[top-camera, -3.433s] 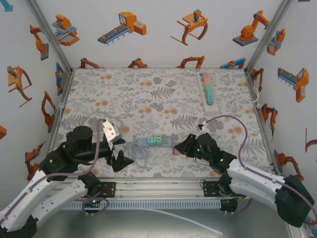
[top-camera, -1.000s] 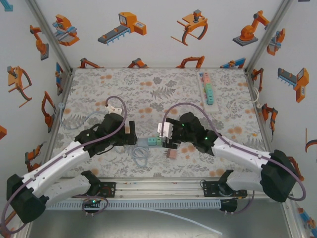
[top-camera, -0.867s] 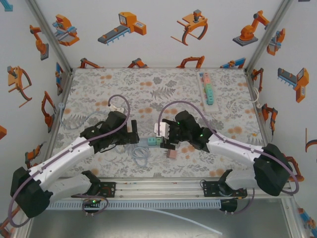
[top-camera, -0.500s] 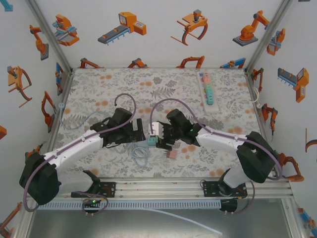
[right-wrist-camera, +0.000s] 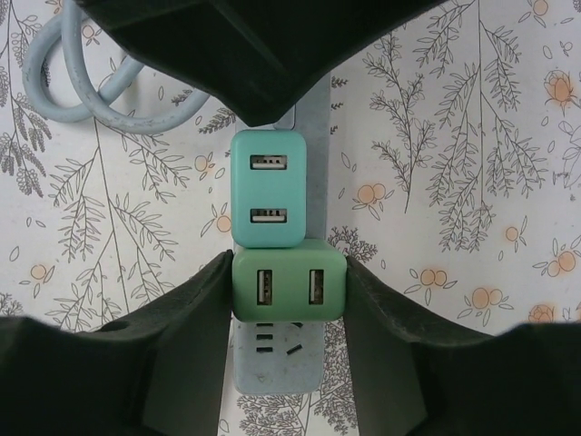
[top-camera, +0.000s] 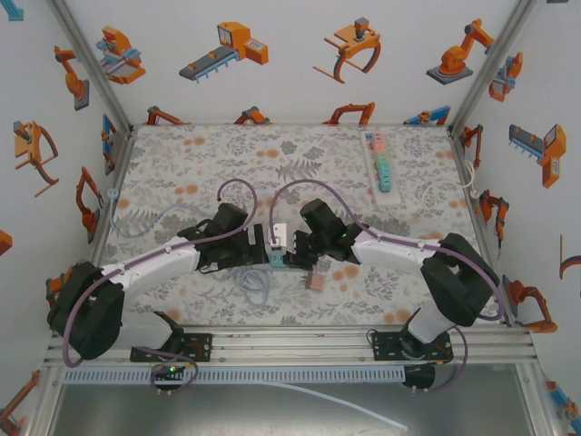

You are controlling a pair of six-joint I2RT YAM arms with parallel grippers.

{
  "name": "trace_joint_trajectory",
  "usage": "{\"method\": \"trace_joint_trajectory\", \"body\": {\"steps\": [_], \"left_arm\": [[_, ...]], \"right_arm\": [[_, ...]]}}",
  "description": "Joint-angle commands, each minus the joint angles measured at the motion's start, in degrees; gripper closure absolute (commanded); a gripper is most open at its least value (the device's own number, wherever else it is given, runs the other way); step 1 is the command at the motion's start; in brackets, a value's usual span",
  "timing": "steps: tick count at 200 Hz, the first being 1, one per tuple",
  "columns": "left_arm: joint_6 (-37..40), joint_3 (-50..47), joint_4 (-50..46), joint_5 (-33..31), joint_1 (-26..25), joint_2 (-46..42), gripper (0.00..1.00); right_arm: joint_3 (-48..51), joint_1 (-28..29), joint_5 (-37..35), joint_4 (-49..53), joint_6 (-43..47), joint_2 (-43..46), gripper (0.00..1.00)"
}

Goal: Pull the plug off the socket

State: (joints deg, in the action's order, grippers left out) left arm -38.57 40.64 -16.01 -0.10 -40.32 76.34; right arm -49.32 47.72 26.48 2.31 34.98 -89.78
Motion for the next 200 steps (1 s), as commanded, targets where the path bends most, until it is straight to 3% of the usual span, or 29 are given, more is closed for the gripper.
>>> {"method": "trace_joint_trajectory", "body": {"steps": [1, 111, 177, 200], "left_arm": [[0.8, -1.0, 1.0, -0.6, 0.2, 1.7, 0.21], [-0.3, -0.6, -1.1, -4.6, 0.2, 7.3, 0.28], [-2.3, -2.2, 0.4, -4.8, 0.1, 10.5, 0.3], [-3.0, -2.7, 0.8, -5.1, 0.3, 10.9, 0.3]], "right_arm": [[-1.6, 0.2, 1.6, 0.5, 0.6, -0.8, 0.59], [-2.1, 0.2, 4.9, 0.4, 0.3, 0.3, 0.69], [-2.9, -2.5, 8.8, -0.9, -6.3, 2.1, 0.78], [-4.1, -2.9, 6.5, 2.0, -5.8, 1.5, 0.82]]}}
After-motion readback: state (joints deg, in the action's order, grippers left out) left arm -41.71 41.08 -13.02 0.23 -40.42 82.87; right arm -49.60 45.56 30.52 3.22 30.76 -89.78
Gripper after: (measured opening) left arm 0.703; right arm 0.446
